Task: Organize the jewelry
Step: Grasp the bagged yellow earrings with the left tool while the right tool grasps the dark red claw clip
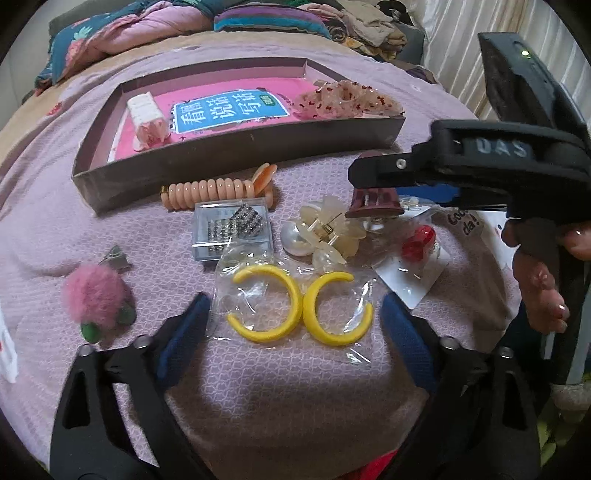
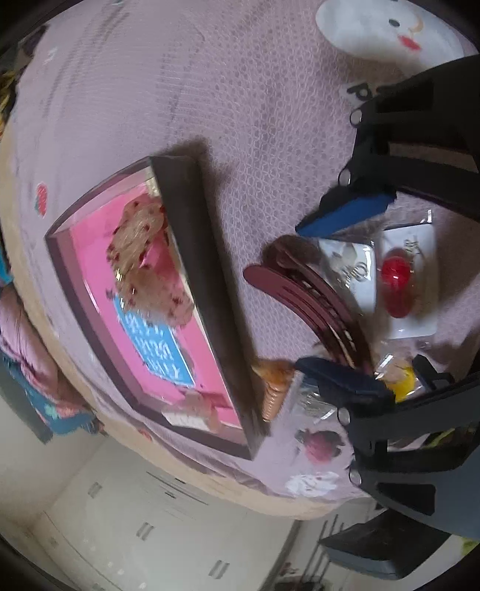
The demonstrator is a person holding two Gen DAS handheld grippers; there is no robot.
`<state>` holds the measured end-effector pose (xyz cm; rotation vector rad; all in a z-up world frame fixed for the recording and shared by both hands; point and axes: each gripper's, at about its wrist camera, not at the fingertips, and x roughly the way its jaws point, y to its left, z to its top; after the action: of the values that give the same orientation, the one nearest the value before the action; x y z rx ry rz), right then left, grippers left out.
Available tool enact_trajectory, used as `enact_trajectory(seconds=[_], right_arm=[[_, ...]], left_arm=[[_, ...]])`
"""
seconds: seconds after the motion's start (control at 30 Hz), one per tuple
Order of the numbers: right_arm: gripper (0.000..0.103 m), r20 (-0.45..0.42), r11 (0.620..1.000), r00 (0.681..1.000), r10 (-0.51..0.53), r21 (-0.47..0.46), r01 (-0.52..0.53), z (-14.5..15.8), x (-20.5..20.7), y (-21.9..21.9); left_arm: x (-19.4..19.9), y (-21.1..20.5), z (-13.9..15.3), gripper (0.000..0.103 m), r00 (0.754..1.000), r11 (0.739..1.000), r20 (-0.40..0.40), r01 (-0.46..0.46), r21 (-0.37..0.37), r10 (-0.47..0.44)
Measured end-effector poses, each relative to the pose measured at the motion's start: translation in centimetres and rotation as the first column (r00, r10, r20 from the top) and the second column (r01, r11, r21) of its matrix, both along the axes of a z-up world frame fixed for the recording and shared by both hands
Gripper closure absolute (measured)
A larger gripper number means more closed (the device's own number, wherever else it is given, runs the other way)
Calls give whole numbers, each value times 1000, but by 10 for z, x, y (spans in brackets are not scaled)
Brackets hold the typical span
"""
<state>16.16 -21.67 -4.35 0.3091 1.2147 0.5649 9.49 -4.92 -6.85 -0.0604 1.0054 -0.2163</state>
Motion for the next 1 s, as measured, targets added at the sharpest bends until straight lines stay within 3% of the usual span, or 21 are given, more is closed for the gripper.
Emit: enact_trajectory(seconds=[0.3, 0.63, 1.0], right_arm=[[80, 12, 999, 1000, -6, 38, 5, -4, 10, 3], [89, 162, 999, 987, 4, 33, -9, 28, -10, -7], [90, 245, 998, 969, 20, 61, -36, 59, -38, -10]], left_arm=[[-5, 8, 3, 29, 1000, 1000, 6, 2, -31, -2], [-17, 26, 17, 30, 999, 996, 23, -25, -86, 27], [-28, 55, 46, 30, 990, 988, 92, -100, -118, 112]])
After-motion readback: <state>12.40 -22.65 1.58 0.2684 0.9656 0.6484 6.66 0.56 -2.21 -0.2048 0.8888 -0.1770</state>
